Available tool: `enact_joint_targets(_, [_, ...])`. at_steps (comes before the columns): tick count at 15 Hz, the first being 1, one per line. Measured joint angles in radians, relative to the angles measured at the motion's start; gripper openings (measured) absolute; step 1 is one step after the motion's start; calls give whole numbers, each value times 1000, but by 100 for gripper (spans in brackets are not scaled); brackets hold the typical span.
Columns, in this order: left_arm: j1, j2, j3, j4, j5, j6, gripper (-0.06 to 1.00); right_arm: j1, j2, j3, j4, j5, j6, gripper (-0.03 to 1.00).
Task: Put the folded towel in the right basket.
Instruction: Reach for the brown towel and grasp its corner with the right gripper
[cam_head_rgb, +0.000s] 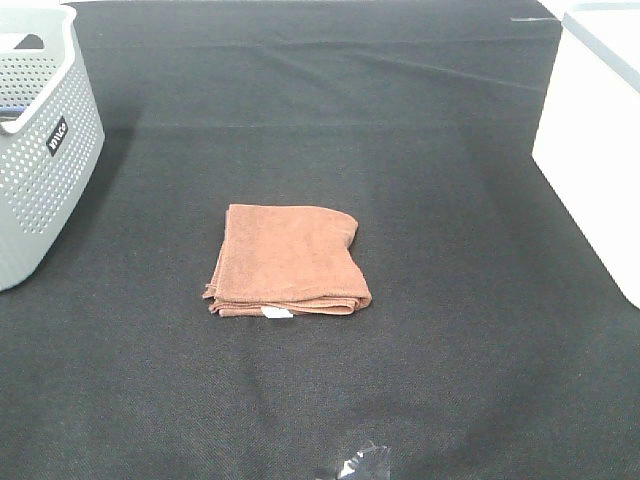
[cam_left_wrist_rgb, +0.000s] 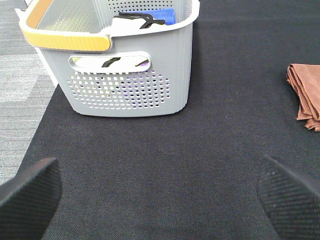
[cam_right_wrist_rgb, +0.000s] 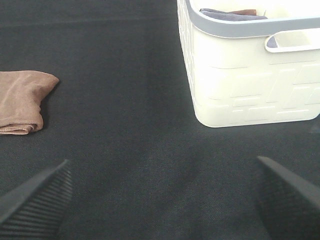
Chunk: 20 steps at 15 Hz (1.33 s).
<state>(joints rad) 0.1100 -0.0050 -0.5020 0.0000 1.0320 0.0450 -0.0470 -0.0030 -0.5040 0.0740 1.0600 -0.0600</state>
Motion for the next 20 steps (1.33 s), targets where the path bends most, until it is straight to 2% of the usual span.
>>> enact_joint_targets(11, [0,0,0,0,0,0,99,0,28,-3,0,0,0,93])
enact_joint_targets(13, [0,0,0,0,0,0,99,0,290,-96,37,11,12,93])
enact_joint_targets(16, [0,0,0,0,0,0,99,0,701,-344,174,43,26,93])
enact_joint_targets(20, [0,0,0,0,0,0,99,0,1029,-576,251,41,26,93])
